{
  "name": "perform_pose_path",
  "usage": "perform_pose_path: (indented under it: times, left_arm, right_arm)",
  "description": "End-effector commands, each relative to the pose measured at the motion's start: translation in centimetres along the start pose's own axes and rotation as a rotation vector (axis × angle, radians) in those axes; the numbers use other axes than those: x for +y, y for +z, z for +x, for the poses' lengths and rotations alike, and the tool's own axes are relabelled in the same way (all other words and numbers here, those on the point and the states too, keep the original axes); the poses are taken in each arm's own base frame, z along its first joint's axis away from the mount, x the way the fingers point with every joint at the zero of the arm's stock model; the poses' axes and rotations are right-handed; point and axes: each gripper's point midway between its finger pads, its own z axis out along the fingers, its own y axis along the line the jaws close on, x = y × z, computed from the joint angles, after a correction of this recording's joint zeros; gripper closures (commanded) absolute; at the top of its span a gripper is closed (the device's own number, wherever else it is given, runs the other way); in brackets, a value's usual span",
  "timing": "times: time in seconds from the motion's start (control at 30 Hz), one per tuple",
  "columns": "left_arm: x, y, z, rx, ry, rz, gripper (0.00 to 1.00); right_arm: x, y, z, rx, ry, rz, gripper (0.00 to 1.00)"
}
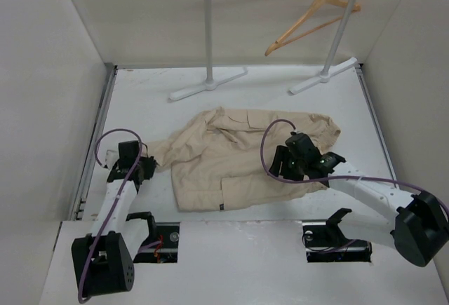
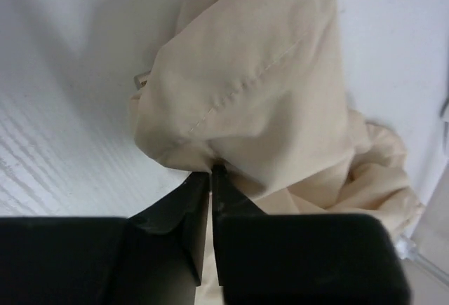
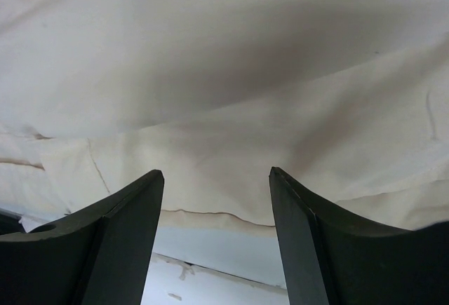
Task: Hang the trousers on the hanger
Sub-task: Flatten out the trousers at the center of the board.
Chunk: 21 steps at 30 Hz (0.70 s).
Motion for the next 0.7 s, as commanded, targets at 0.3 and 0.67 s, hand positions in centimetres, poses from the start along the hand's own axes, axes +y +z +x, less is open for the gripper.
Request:
perform_pose_path:
  times: [0.3, 0.67]
  left_arm:
    - [-8.4, -19.8, -3.9, -0.141, 0.044, 0.37, 1.0]
    - [-17.7, -27.6, -7.5, -0.266, 0.083, 0.537, 0.99]
  right_arm:
    - [-1.7, 2.5, -1.2, -0.029, 0.073, 0.065, 0.3]
    - [-0.9, 1.9, -4.1, -0.087, 0.104, 0.036, 0.28]
